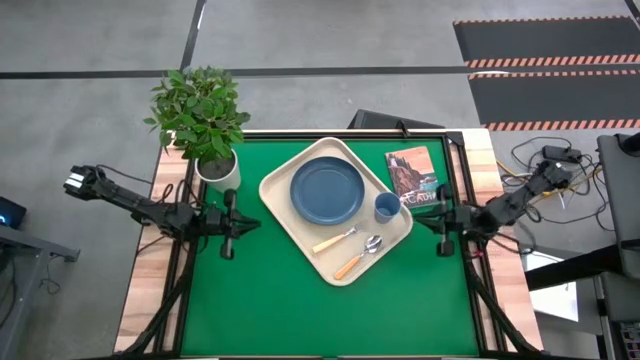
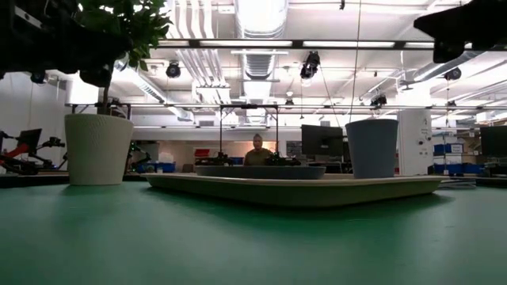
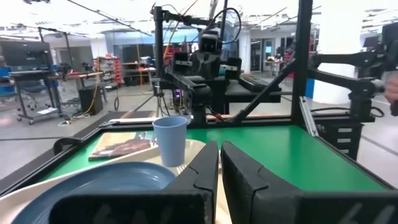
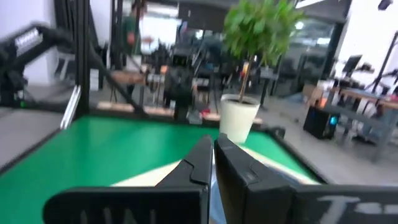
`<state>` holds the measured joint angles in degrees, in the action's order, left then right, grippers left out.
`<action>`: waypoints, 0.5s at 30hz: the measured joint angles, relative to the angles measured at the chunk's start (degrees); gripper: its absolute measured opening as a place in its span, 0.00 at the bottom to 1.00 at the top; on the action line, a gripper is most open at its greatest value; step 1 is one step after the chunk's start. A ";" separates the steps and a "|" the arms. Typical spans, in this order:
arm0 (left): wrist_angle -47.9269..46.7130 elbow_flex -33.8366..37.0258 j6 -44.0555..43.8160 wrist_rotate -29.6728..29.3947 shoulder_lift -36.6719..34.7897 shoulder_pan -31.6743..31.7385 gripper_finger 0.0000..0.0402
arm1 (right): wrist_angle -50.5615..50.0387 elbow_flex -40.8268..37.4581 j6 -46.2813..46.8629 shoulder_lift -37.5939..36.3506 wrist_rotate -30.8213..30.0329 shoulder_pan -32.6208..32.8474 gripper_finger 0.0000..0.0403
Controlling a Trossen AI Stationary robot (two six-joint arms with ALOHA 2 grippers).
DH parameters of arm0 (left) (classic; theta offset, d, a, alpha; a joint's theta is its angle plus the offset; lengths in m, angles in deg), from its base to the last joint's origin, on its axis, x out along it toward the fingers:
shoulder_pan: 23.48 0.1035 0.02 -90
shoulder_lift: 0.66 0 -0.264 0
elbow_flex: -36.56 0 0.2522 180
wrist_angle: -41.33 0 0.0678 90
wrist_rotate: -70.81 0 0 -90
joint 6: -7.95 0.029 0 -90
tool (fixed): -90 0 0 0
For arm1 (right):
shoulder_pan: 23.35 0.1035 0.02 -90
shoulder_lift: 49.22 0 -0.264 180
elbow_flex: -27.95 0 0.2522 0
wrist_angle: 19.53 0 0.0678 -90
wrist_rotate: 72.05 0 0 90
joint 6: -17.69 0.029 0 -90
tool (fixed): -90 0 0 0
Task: Pick and place plate/cup/fork/spoon on tray
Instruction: Return to Home Position
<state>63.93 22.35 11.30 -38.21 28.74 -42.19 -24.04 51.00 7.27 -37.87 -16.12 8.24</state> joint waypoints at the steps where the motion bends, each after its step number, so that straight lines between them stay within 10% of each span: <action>1: 0.04 0.00 -0.03 -0.29 0.07 0.01 0.00 | -0.36 -0.37 -0.90 -1.46 0.03 0.00 0.02; 15: 0.03 0.11 -0.01 -1.82 0.21 0.01 0.00 | -5.51 -5.03 -11.76 -11.34 1.50 -0.56 0.02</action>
<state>63.97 22.46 11.30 -40.03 28.95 -42.18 -29.56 45.96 -4.49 -49.21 -14.62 7.68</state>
